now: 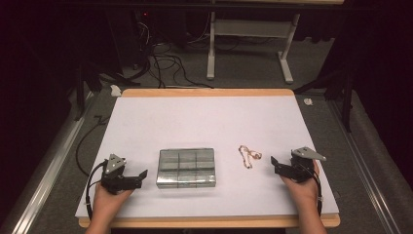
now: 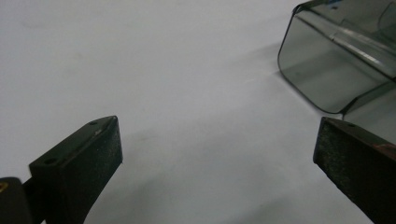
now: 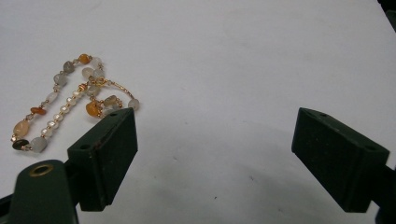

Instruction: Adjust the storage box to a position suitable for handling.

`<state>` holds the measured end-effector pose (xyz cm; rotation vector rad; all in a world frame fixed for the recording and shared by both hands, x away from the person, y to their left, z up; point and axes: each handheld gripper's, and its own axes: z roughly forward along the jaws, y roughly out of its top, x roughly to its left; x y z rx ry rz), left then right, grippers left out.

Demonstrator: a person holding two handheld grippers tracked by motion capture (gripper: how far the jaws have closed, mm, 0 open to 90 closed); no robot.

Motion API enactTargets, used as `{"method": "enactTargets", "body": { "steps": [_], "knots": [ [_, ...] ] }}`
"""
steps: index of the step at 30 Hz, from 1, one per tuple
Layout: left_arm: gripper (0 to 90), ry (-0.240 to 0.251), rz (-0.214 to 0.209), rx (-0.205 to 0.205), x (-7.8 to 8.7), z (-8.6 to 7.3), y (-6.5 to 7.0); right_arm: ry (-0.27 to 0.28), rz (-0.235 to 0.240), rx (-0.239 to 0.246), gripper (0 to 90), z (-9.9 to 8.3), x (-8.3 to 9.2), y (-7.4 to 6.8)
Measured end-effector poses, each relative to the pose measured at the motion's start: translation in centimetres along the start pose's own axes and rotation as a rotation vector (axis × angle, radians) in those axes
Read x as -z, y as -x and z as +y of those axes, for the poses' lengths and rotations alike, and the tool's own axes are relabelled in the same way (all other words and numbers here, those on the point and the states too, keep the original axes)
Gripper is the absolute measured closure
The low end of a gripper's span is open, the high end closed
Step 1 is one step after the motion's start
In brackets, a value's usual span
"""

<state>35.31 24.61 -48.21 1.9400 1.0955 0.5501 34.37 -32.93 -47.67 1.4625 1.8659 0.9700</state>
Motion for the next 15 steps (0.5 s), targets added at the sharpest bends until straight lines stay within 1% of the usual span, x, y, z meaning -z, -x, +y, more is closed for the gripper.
{"method": "enactTargets", "body": {
  "steps": [1,2,3,4,5,6,8,9,10,12,13,14,15],
  "knots": [
    [4.2,0.007,-0.023,0.006,0.06,-0.02,-0.15,0.001,-0.001,-0.001,14.8,-0.01,0.0,-0.01],
    [8.3,0.007,-0.036,0.01,0.07,-0.02,-0.25,0.001,-0.003,0.002,15.6,-0.02,-0.01,-0.05],
    [10.9,0.01,-0.043,0.02,0.07,-0.02,-0.34,0.001,-0.004,0.006,16.2,-0.02,-0.04,-0.09],
    [14.5,0.01,-0.043,0.02,0.07,-0.02,-0.34,-0.004,-0.01,0.013,16.8,-0.01,-0.04,-0.19],
    [16.1,0.004,-0.059,0.026,0.0,0.11,-0.53,-0.005,-0.015,0.018,17.6,-0.02,-0.03,-0.3],
    [16.1,0.007,-0.063,0.021,-0.05,0.2,-0.48,0.001,-0.017,0.027,18.3,-0.04,-0.04,-0.36],
    [17.7,0.023,-0.071,0.014,-0.15,0.43,-0.35,0.002,-0.019,0.03,20.3,-0.05,-0.03,-0.4],
    [17.7,0.023,-0.071,0.014,-0.15,0.43,-0.35,0.002,-0.019,0.03,20.3,-0.05,-0.03,-0.4],
    [17.8,0.02,-0.073,0.014,-0.35,0.6,-0.33,-0.003,-0.018,0.033,22.2,-0.02,-0.09,-0.39],
    [18.2,0.012,-0.066,0.022,-0.66,0.62,-0.38,-0.017,-0.02,0.044,23.2,0.02,-0.17,-0.55],
    [18.2,0.012,-0.066,0.022,-0.66,0.62,-0.38,-0.024,-0.015,0.05,23.2,0.06,-0.25,-0.6],
    [18.2,0.0,-0.072,0.033,-0.81,0.6,-0.39,-0.029,-0.014,0.052,23.7,0.09,-0.34,-0.59],
    [18.2,0.006,-0.072,0.034,-0.79,0.55,-0.38,-0.033,-0.009,0.052,25.1,0.11,-0.38,-0.54]
  ]
}}
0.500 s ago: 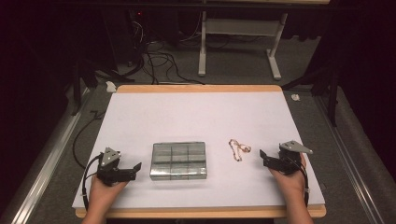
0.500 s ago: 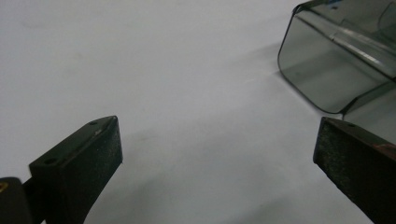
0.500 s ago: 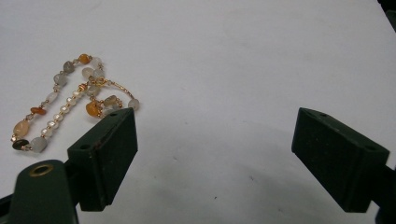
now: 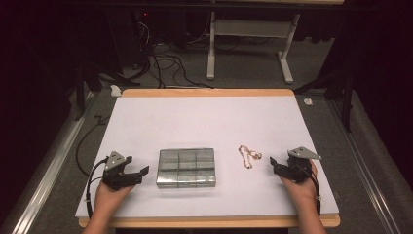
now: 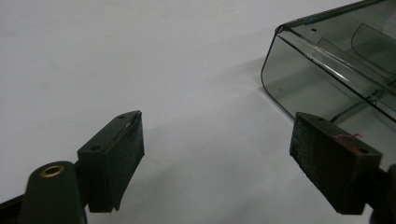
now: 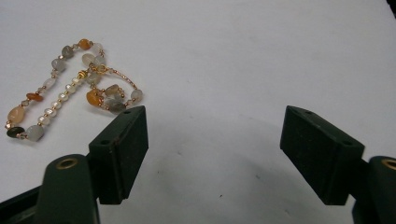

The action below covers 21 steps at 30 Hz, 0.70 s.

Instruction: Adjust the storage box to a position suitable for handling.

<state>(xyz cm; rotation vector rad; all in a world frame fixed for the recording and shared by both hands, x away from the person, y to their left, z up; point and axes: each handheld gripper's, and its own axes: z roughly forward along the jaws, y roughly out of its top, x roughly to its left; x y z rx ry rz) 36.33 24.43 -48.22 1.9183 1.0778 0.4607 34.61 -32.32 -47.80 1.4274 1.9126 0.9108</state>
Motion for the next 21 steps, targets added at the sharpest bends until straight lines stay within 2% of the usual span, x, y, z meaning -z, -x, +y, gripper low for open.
{"method": "enactTargets", "body": {
  "steps": [5,7,10,11,13,15,16,17,18,19,21],
  "knots": [
    [22.9,0.007,-0.022,0.019,0.0,-0.1,-0.2,-0.004,0.006,0.003,28.0,0.2,0.1,0.1],
    [23.7,0.012,-0.029,0.028,0.0,-0.2,-0.3,-0.004,0.025,-0.02,28.2,0.4,0.2,0.1],
    [24.3,0.01,-0.03,0.034,0.0,-0.2,-0.3,-0.014,0.04,-0.006,31.4,0.9,0.5,-0.3],
    [24.4,0.008,-0.029,0.036,0.0,-0.2,-0.3,-0.02,0.061,-0.002,34.5,1.5,0.6,-0.9],
    [24.3,-0.003,-0.033,0.042,-0.1,-0.1,-0.4,-0.025,0.066,-0.003,35.5,1.7,0.5,-1.1],
    [24.8,-0.002,-0.035,0.04,0.0,-0.1,-0.5,-0.039,0.081,0.033,40.6,2.6,0.3,-2.1],
    [25.2,-0.002,-0.035,0.04,0.0,-0.1,-0.5,-0.039,0.081,0.033,40.6,2.6,0.3,-2.1],
    [25.2,0.0,-0.028,0.031,-0.1,-0.1,-0.4,-0.045,0.099,0.055,44.2,3.3,0.0,-2.8],
    [25.2,0.0,-0.028,0.031,-0.1,-0.1,-0.4,-0.045,0.099,0.055,44.2,3.3,0.0,-2.8],
    [25.2,-0.009,-0.027,0.028,-0.1,-0.1,-0.4,-0.048,0.113,0.072,47.5,4.0,-0.5,-3.6],
    [26.0,-0.012,-0.03,0.028,-0.1,-0.1,-0.4,-0.053,0.129,0.073,51.0,4.6,-1.1,-4.1]
  ]
}}
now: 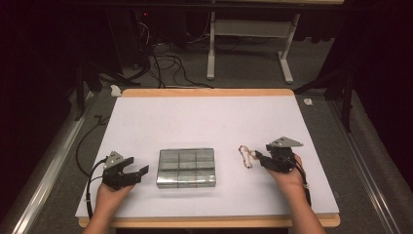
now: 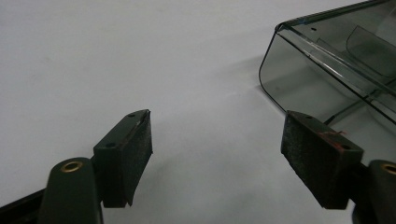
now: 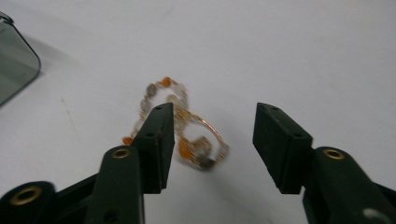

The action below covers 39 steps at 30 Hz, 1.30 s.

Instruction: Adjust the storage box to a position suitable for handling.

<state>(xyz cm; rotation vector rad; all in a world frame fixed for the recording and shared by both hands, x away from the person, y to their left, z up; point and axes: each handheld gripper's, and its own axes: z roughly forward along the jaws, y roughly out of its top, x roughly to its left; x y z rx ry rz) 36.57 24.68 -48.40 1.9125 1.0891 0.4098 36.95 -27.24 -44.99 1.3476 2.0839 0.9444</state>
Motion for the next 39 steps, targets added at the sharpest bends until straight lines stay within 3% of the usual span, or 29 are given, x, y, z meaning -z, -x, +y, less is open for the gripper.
{"method": "enactTargets", "body": {
  "steps": [4,5,13,17,18,21,24,30,33,39],
  "knots": [
    [26.2,-0.003,0.001,-0.003,0.0,0.0,0.0,-0.01,0.025,0.015,53.6,1.0,-1.1,-0.7],
    [26.2,-0.004,0.001,-0.005,0.0,0.0,0.1,-0.028,0.02,0.034,57.4,1.7,-2.3,-1.2],
    [26.1,0.005,0.004,-0.005,0.0,0.0,0.0,-0.103,0.058,0.012,67.9,3.0,-5.6,-1.2],
    [26.2,0.001,0.002,0.001,0.0,0.0,0.0,-0.132,0.057,0.023,81.5,3.0,-6.9,-1.7],
    [26.2,0.0,0.001,0.002,0.0,0.0,0.0,-0.133,0.061,0.026,85.4,3.0,-6.9,-1.7],
    [26.3,-0.002,-0.002,0.01,0.0,0.0,0.0,-0.139,0.059,0.047,85.7,3.1,-6.5,-1.8],
    [26.6,0.0,-0.002,0.011,0.0,0.0,0.0,-0.1,0.067,0.03,85.6,3.2,-5.6,-1.6],
    [26.8,-0.002,-0.001,0.01,0.0,0.0,0.0,-0.021,0.06,0.023,85.5,3.0,-2.3,-1.2],
    [26.9,-0.003,-0.001,0.008,0.0,0.0,0.0,-0.011,0.044,0.014,85.4,2.4,-1.1,-0.8],
    [27.0,-0.002,0.005,0.006,0.0,0.0,0.0,-0.044,0.025,-0.027,85.1,-1.5,0.6,0.6]
  ]
}}
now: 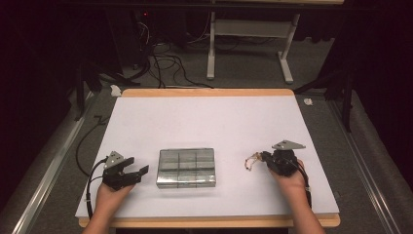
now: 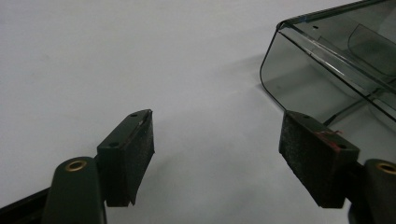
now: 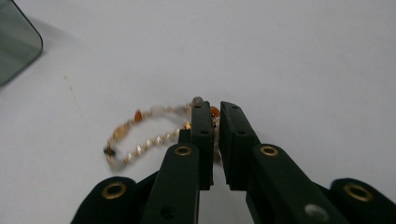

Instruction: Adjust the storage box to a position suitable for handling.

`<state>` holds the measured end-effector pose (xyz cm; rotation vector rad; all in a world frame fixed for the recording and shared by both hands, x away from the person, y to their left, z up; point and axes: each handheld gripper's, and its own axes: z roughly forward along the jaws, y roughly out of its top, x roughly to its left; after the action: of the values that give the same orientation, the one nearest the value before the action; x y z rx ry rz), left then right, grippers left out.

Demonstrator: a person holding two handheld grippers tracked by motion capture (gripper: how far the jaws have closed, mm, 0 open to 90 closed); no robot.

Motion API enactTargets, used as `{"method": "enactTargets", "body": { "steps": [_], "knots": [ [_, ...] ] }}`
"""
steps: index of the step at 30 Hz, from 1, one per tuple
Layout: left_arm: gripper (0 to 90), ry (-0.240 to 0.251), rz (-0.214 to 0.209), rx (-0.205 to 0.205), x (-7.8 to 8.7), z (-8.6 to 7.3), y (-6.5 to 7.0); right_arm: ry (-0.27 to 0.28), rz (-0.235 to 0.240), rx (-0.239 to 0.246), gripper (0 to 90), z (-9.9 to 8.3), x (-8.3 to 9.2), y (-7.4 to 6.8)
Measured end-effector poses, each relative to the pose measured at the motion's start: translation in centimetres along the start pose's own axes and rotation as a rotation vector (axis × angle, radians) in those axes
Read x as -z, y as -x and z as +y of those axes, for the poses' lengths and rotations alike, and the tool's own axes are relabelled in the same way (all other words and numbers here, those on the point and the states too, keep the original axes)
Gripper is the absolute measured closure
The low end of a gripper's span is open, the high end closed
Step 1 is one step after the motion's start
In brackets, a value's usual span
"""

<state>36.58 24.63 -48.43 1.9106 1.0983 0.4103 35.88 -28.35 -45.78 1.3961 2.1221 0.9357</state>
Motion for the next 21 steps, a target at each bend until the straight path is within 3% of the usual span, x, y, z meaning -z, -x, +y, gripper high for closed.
{"method": "enactTargets", "body": {
  "steps": [4,7,10,11,14,17,18,19,21],
  "knots": [
    [27.0,0.0,0.002,-0.001,0.0,0.0,0.0,-0.007,-0.005,-0.017,85.0,-1.4,0.6,-0.1],
    [27.0,-0.002,0.006,-0.002,0.0,0.0,0.1,-0.002,0.004,-0.038,76.1,-2.9,1.2,-0.2],
    [27.0,-0.004,0.007,-0.007,0.0,0.0,0.1,0.016,0.0,-0.047,70.6,-3.0,1.6,-0.2],
    [27.1,-0.005,0.009,-0.006,0.0,0.0,0.1,0.043,-0.004,-0.057,66.0,-2.4,1.9,0.0],
    [27.2,-0.009,0.009,-0.01,0.0,0.0,0.1,0.054,-0.012,-0.049,57.5,-1.1,1.6,0.2],
    [27.3,-0.008,0.009,-0.008,0.0,0.0,0.0,0.036,0.01,-0.052,46.6,0.2,0.3,0.5],
    [27.3,-0.008,0.009,-0.008,0.0,0.0,0.0,0.036,0.01,-0.052,46.6,0.2,0.3,0.5],
    [27.5,-0.009,0.006,-0.007,-0.1,0.0,0.0,0.004,0.019,-0.057,41.2,0.9,-0.9,0.6],
    [27.5,-0.012,0.004,0.002,-0.1,0.1,0.0,-0.028,0.029,-0.055,40.8,1.0,-1.9,0.6]
  ]
}}
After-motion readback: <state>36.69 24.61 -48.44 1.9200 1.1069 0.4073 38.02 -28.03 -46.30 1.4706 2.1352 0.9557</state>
